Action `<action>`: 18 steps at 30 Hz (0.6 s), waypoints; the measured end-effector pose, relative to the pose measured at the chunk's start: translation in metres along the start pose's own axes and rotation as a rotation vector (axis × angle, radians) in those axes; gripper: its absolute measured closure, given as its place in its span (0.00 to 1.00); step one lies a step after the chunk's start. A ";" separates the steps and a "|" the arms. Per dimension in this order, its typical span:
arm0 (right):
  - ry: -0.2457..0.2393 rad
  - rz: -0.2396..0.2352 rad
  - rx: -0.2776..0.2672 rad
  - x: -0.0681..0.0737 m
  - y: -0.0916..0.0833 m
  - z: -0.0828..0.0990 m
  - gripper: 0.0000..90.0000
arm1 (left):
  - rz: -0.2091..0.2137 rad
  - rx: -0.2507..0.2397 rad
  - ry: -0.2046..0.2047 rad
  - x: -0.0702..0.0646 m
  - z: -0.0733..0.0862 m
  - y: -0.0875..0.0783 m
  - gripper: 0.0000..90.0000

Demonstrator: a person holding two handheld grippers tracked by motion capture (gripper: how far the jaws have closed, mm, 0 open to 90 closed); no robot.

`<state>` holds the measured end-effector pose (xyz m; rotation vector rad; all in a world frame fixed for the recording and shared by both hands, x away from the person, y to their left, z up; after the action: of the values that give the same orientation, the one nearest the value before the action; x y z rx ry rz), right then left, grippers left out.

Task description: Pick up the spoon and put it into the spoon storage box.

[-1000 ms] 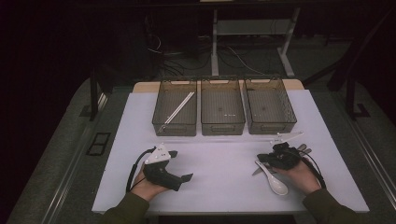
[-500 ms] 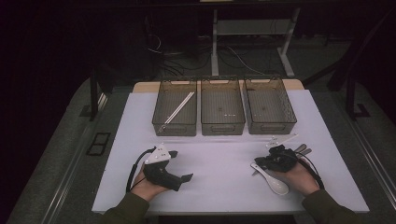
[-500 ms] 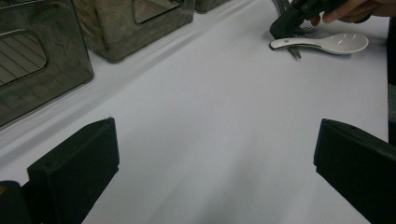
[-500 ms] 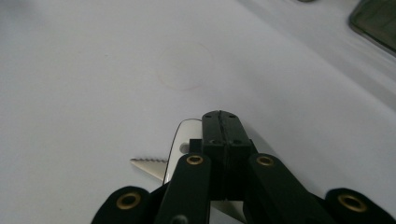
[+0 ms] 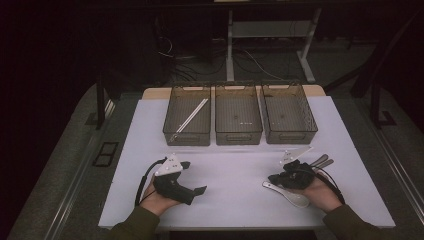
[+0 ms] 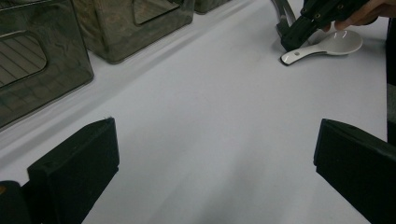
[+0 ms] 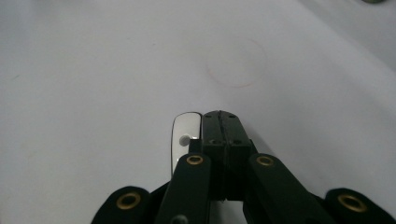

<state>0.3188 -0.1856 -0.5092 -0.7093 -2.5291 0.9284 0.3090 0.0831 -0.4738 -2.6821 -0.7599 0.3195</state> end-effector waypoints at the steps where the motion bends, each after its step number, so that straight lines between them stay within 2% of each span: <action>1: -0.008 -0.007 0.003 0.001 0.000 0.000 1.00 | 0.000 -0.001 0.000 0.000 0.000 0.000 0.00; 8: -0.031 -0.042 0.028 0.013 0.001 0.004 1.00 | 0.003 -0.001 0.000 0.000 0.000 0.000 0.00; 14: -0.052 -0.089 0.031 0.024 0.000 0.005 1.00 | 0.003 -0.001 0.000 0.000 0.000 0.000 0.00; 18: -0.059 -0.096 0.026 0.028 -0.001 0.005 1.00 | 0.004 0.000 0.000 0.000 0.000 0.000 0.00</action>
<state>0.2929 -0.1728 -0.5080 -0.5556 -2.5724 0.9607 0.3086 0.0829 -0.4737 -2.6841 -0.7551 0.3205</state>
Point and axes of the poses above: each handheld gripper's, and its own axes: y roughly forward along the jaws, z roughly out of its underside, x roughly to its left, the point moved 9 cm from there along y, roughly forward along the jaws, and after that the axes turned 9 degrees about -x, right-handed, at the moved point
